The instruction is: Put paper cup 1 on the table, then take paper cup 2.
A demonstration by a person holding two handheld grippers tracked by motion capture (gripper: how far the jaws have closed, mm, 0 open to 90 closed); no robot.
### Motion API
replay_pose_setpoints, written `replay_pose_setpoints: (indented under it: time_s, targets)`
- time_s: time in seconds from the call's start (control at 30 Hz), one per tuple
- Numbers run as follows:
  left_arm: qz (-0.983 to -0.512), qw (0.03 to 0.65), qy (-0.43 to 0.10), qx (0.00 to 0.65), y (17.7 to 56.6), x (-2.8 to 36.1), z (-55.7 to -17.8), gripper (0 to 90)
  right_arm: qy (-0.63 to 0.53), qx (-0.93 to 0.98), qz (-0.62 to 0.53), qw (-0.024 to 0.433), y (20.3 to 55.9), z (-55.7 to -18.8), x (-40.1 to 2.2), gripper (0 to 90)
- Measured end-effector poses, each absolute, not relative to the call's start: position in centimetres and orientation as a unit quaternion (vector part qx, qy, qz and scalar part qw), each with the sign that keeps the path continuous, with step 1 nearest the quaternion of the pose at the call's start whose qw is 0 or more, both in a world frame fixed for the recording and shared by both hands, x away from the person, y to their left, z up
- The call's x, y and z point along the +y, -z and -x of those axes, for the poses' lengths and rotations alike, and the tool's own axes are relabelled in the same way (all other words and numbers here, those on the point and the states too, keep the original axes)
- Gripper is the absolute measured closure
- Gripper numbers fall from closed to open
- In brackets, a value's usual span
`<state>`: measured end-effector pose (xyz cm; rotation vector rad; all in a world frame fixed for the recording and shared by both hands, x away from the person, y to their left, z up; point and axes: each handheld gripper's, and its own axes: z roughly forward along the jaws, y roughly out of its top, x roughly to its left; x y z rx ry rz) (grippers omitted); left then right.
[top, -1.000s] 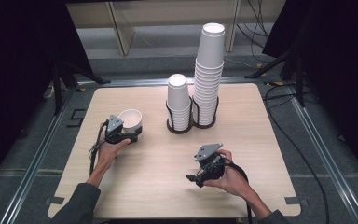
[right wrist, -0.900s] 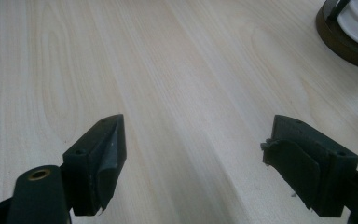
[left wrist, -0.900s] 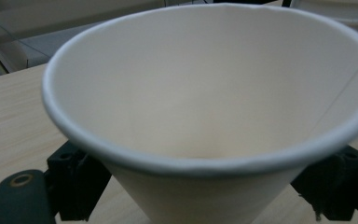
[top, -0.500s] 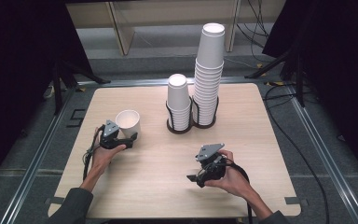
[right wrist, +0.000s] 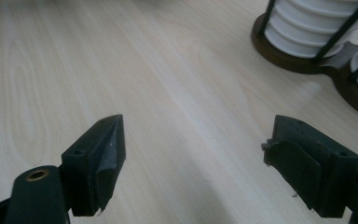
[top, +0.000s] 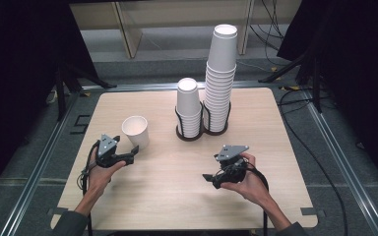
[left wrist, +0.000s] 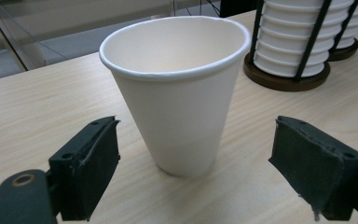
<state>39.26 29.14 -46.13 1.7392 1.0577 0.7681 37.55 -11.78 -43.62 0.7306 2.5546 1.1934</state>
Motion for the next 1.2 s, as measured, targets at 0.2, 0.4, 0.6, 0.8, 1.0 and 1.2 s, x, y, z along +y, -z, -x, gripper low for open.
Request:
replay_pose_setpoints:
  time_s: [0.2, 0.4, 0.6, 0.8, 1.0, 1.2]
  targets:
    - [-0.702, 0.482, -0.305, 0.426, 45.2, 28.4, -36.4, 14.4, -0.426, 0.850, -0.281, 0.128, 43.0, -38.1, -12.9, 18.2]
    - [-0.704, 0.509, -0.263, 0.419, 45.7, 27.0, -34.3, 14.4, -0.453, 0.825, -0.304, 0.145, 41.6, -38.5, -14.0, 17.4]
    - [-0.710, 0.509, -0.255, 0.415, 45.9, 26.5, -32.6, 14.4, -0.463, 0.809, -0.323, 0.161, 40.3, -39.0, -15.3, 16.9]
    - [-0.711, 0.509, -0.243, 0.419, 46.2, 26.3, -31.2, 14.4, -0.476, 0.792, -0.343, 0.169, 39.3, -39.8, -16.4, 16.3]
    - [-0.716, 0.514, -0.242, 0.406, 46.5, 25.9, -30.9, 14.4, -0.500, 0.773, -0.347, 0.176, 37.9, -41.0, -17.2, 15.8]
    - [-0.719, 0.510, -0.244, 0.404, 46.8, 25.8, -31.0, 14.4, -0.510, 0.758, -0.364, 0.179, 36.2, -41.9, -17.6, 15.6]
